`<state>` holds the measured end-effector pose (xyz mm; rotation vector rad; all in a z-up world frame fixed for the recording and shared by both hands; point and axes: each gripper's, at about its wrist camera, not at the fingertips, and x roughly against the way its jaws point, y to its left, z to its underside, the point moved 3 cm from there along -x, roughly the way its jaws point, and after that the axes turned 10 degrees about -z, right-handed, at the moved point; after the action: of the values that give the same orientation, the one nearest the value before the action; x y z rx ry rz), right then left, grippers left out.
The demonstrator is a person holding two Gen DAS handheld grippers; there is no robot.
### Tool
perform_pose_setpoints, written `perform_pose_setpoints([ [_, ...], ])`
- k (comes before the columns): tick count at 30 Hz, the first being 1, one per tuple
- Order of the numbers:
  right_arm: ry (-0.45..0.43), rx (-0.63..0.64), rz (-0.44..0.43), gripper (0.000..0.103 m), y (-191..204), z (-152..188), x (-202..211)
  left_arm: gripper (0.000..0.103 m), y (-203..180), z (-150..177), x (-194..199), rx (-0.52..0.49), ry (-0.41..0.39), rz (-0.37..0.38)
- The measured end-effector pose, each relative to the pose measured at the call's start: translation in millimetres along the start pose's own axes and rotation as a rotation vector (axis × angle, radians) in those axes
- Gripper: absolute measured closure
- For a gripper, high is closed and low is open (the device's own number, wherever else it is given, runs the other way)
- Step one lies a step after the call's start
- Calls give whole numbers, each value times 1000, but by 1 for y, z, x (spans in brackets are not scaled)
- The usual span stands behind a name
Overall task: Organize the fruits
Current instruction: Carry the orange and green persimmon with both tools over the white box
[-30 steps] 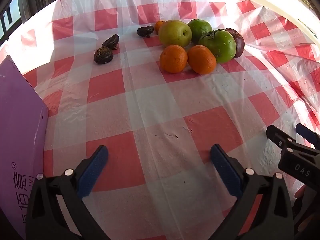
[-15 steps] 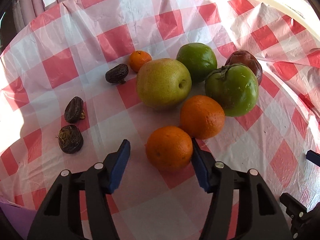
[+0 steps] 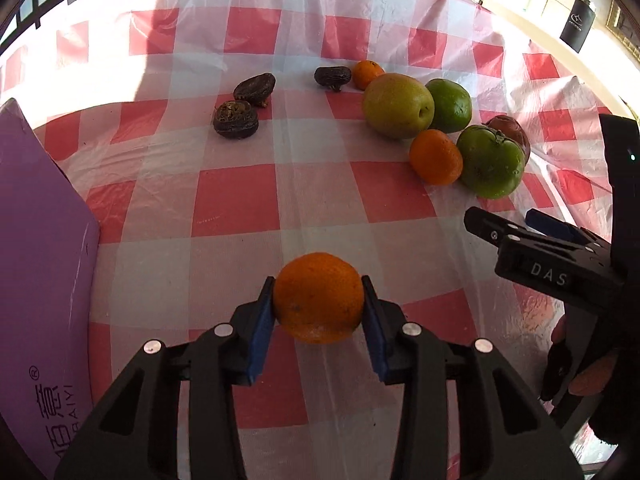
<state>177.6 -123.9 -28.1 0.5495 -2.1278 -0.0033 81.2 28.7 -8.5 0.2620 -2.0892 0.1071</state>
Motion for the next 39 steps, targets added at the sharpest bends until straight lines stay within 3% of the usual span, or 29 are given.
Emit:
perform_pose_setpoints([
  [7,13,115,20,7,11,-26,-22,62,-2,52,32,-10,46,25],
  [11,2,168,27,39,16,-32,-20,62,-12,65,41,-27,62,46],
  [16,31,146,6,39,8,-18,-7,62,-18,68,51,-55,43,57],
  [25,94,24,-30,39,1,66,60,62,-20,68,68,-100,24,90],
  [30,147,34,-37,39,5,97,85,62,-17,67,81,-119,12,126],
  [39,97,-41,-7,39,27,95,116,62,6,43,129,-175,-97,230],
])
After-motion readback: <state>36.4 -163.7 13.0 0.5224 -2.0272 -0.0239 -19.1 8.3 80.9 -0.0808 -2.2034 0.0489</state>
